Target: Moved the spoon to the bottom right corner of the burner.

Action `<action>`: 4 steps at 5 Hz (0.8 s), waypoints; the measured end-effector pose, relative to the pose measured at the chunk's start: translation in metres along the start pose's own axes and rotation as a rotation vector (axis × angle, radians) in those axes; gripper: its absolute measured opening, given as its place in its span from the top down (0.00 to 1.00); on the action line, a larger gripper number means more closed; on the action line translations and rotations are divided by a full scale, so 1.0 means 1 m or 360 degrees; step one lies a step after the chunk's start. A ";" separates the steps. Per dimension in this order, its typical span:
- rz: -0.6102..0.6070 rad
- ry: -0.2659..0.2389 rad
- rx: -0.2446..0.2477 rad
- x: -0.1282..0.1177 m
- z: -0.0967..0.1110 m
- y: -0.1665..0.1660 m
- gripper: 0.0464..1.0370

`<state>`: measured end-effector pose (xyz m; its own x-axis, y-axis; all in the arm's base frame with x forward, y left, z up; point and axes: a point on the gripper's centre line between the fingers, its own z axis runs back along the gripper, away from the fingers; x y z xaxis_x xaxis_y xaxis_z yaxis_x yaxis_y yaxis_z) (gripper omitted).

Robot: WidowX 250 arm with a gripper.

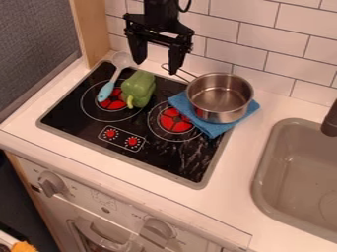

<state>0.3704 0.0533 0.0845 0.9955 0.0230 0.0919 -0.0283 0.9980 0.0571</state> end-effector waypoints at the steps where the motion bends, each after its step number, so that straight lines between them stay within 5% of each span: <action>1: -0.0004 0.0063 -0.0008 -0.003 -0.014 -0.001 0.04; 4: 0.0338 0.0082 0.0035 -0.028 -0.010 0.095 0.04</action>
<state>0.3412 0.1483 0.0778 0.9702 0.2363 0.0533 -0.2394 0.9688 0.0637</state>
